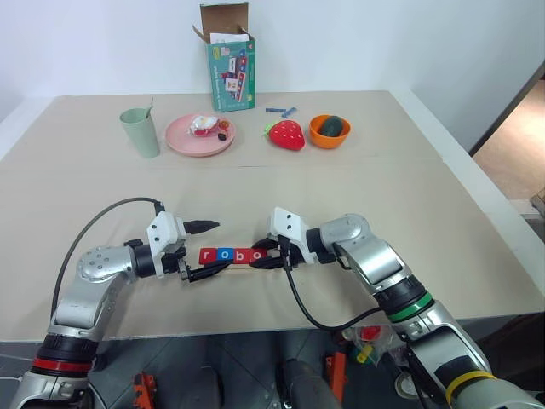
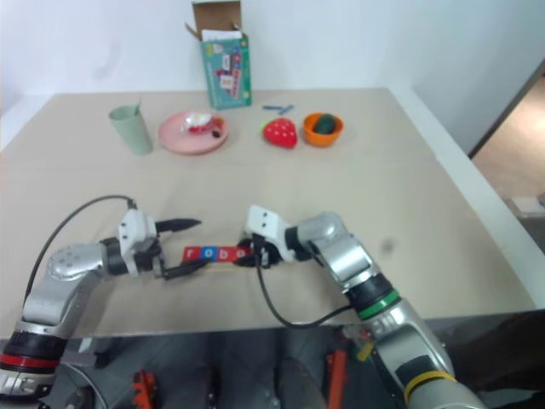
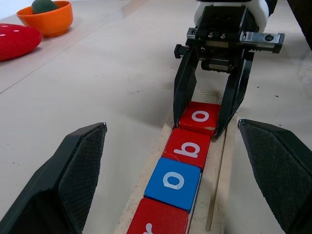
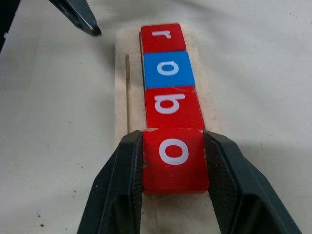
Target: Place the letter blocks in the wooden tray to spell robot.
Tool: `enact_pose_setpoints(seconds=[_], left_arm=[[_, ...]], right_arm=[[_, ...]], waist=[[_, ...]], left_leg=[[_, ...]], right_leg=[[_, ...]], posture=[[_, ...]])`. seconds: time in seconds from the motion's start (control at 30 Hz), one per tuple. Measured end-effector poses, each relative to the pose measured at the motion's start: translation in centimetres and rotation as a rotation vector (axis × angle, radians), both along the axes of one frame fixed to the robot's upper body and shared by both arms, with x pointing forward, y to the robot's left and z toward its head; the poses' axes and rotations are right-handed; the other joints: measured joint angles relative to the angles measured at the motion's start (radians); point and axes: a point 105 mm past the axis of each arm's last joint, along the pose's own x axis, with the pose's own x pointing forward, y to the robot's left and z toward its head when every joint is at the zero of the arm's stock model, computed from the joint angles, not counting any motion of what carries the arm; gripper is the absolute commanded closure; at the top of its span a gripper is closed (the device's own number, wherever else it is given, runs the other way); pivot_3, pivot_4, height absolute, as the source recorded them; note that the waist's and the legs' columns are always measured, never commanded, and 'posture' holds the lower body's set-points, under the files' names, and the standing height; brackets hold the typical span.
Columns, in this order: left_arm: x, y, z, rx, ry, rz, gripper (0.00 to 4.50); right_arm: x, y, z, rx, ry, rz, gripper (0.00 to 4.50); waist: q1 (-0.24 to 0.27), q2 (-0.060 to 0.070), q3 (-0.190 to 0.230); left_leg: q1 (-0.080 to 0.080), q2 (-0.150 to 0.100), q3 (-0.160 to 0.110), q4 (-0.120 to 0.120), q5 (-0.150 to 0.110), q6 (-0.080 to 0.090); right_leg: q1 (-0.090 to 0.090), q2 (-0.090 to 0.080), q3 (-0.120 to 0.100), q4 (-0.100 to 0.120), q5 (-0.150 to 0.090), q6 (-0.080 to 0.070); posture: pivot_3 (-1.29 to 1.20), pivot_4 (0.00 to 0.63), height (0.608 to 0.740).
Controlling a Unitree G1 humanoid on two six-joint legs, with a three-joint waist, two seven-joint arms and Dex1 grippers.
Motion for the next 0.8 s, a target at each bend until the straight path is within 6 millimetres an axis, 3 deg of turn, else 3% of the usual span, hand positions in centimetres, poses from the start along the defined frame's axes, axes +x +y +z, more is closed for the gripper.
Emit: enact_pose_setpoints(seconds=[0.8], left_arm=[[-0.09, -0.19, -0.19, 0.012, -0.008, -0.007, 0.00]], right_arm=[[0.70, 0.21, -0.02, 0.014, -0.007, -0.016, 3.02]], waist=[[0.000, 0.000, 0.000]], left_leg=[[0.000, 0.000, 0.000, 0.000, 0.000, 0.000]], right_leg=[[0.000, 0.000, 0.000, 0.000, 0.000, 0.000]], posture=[[0.00, 0.150, 0.740]])
